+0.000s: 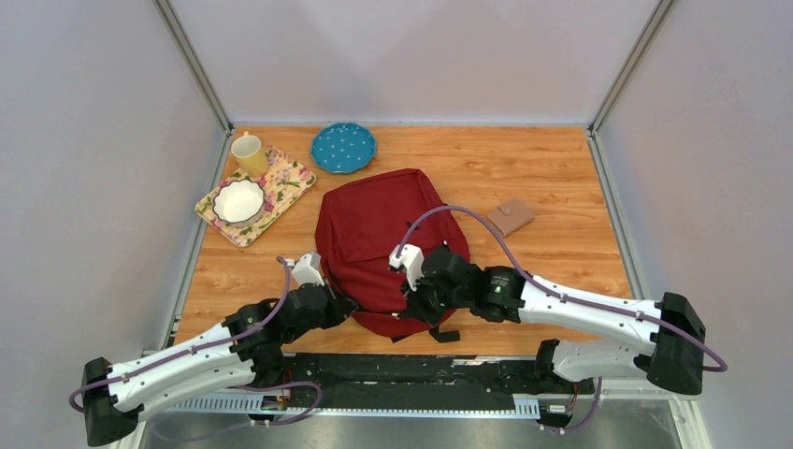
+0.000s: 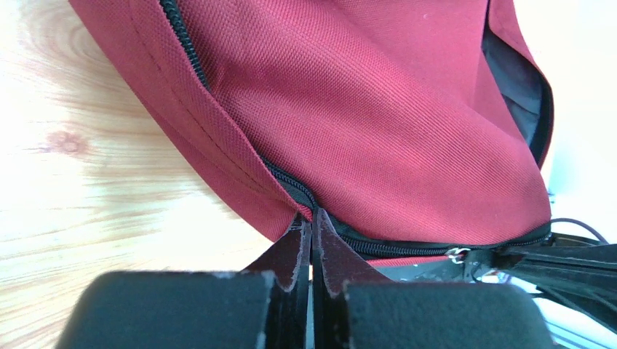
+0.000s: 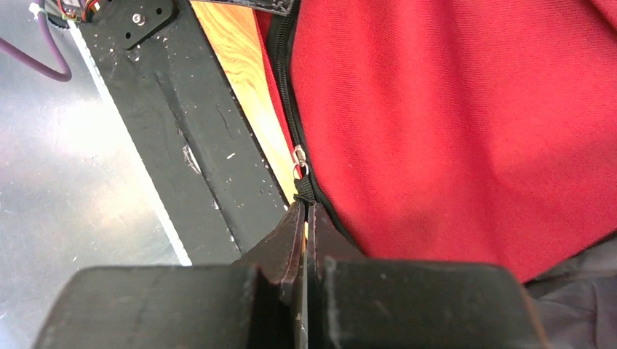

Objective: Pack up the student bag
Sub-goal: Zip the student bag at the center of the board.

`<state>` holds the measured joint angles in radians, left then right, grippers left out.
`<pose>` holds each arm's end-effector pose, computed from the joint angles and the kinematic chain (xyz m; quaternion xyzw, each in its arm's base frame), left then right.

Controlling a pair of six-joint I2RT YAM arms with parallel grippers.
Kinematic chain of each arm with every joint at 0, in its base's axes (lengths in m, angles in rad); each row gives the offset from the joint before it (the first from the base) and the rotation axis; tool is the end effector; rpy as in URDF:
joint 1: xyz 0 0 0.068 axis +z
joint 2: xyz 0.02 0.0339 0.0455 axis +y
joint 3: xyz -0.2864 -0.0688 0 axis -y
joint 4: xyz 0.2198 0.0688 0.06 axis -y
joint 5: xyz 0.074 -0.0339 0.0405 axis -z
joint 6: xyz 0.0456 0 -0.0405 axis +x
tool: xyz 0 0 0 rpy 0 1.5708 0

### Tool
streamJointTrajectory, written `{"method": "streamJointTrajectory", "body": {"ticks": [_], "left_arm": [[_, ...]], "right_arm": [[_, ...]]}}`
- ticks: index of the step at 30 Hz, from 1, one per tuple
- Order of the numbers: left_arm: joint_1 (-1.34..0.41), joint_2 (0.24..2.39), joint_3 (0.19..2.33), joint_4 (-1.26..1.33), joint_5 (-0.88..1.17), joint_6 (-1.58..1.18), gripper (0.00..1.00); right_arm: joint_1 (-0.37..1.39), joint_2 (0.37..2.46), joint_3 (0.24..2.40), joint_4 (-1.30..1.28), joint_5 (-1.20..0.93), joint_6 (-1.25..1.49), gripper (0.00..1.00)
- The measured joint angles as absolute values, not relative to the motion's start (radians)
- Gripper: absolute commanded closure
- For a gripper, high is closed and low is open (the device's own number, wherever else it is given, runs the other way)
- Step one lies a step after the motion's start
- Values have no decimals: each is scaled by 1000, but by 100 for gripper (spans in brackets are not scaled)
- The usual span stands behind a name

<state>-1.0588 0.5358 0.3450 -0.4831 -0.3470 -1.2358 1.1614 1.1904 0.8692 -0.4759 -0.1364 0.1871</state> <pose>0.0587 -0.0728 0.2040 -0.1530 0.8775 -0.3254 0.3173 0.0837 0.2084 0.2817 -0.4552 0.8044 0.2843 0.2546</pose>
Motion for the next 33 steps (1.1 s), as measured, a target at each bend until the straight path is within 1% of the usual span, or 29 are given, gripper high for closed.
{"method": "streamJointTrajectory", "body": {"ticks": [13, 23, 33], "left_arm": [[-1059, 537, 376, -583, -397, -1187, 100], [-1059, 512, 392, -650, -428, -1160, 100], [-1058, 558, 499, -776, -493, -1089, 100]], "right_arm": [[1136, 1086, 838, -513, -51, 214, 100], [1124, 1027, 797, -527, 57, 278, 100], [1120, 992, 765, -530, 171, 369, 100]]}}
